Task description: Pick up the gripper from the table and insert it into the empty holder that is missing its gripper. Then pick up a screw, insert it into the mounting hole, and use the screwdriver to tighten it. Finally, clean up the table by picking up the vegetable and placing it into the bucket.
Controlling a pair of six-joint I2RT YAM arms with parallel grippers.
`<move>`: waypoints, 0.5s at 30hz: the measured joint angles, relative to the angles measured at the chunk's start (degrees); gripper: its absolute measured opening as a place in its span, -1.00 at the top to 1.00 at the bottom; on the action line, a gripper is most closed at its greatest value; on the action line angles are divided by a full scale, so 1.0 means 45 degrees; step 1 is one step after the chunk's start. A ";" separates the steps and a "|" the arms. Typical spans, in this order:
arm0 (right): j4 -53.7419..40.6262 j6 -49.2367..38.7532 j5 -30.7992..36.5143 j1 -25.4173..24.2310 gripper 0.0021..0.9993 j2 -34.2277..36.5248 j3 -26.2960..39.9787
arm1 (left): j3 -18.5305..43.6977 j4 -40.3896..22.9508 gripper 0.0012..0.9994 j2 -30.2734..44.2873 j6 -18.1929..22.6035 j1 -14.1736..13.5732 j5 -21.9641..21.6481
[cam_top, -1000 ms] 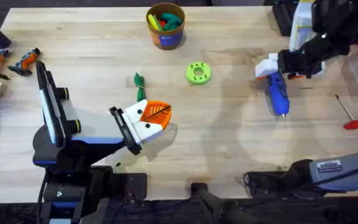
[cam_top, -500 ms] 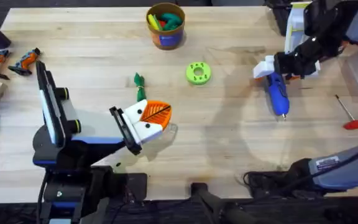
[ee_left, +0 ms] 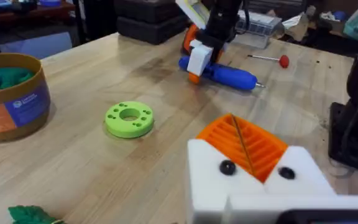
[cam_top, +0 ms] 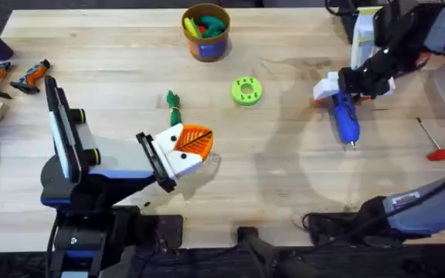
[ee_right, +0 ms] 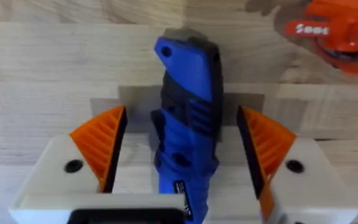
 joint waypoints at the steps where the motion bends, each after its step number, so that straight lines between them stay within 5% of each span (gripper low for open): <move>1: 0.0013 0.0005 -0.0019 0.0000 -0.99 0.0098 0.0000 | 0.0000 0.0000 0.97 0.0000 0.0000 0.0000 0.0000; 8: 0.0042 -0.0028 -0.0049 -0.0005 -0.86 0.0113 0.0000 | 0.0000 -0.0005 0.97 0.0000 0.0000 0.0000 0.0044; 15: 0.0079 -0.0124 0.0002 0.0000 0.25 0.0114 0.0000 | 0.0000 -0.0005 0.97 0.0000 0.0000 0.0000 0.0049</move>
